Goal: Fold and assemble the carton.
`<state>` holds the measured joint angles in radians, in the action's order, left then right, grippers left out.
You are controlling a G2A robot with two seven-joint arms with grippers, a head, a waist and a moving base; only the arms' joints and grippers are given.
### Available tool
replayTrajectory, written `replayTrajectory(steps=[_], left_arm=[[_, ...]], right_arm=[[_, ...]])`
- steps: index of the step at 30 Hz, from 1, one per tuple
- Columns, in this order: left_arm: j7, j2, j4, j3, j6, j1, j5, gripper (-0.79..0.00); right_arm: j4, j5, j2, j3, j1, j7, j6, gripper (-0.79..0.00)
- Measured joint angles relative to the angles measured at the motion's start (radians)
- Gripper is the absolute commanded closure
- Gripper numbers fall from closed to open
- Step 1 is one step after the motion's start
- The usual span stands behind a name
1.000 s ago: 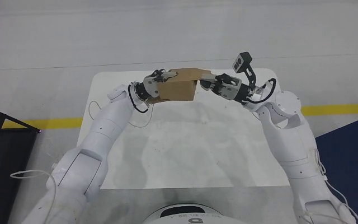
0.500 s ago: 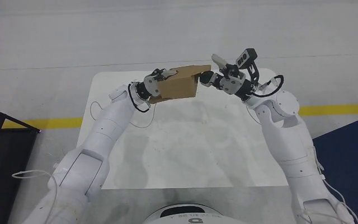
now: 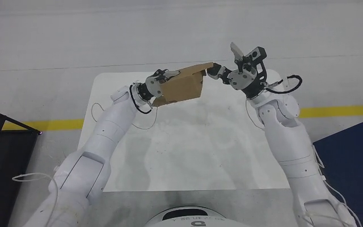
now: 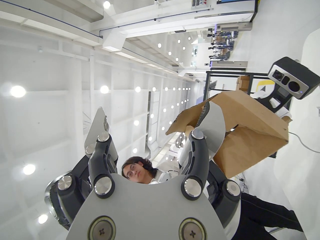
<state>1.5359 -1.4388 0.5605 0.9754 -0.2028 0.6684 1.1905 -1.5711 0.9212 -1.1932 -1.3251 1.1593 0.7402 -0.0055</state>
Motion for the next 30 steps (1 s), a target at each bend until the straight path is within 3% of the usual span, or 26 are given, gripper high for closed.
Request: replayTrajectory(steps=[5, 18, 21, 23, 26, 30], left_arm=[[0.0, 0.004, 0.013, 0.007, -0.004, 0.014, 0.007, 0.0], [0.0, 0.01, 0.042, 0.007, -0.018, 0.038, 0.002, 0.0], [0.0, 0.011, 0.044, 0.007, -0.017, 0.039, 0.001, 0.0], [0.0, 0.011, 0.046, 0.007, -0.018, 0.039, 0.0, 0.0], [0.0, 0.011, 0.048, 0.006, -0.018, 0.04, -0.001, 0.0], [0.0, 0.012, 0.045, 0.005, -0.018, 0.039, -0.007, 0.0]], right_arm=[[0.008, 0.014, -0.003, 0.001, 0.005, 0.005, -0.01, -0.696], [0.041, 0.04, -0.022, 0.09, -0.013, 0.036, 0.021, -0.619], [0.044, 0.041, -0.023, 0.093, -0.012, 0.042, 0.023, -0.508], [0.043, 0.035, -0.023, 0.092, -0.012, 0.044, 0.025, -0.363], [0.042, 0.019, -0.022, 0.088, -0.009, 0.047, 0.036, -0.259], [0.042, -0.055, -0.013, 0.078, -0.011, 0.059, 0.086, -0.188]])
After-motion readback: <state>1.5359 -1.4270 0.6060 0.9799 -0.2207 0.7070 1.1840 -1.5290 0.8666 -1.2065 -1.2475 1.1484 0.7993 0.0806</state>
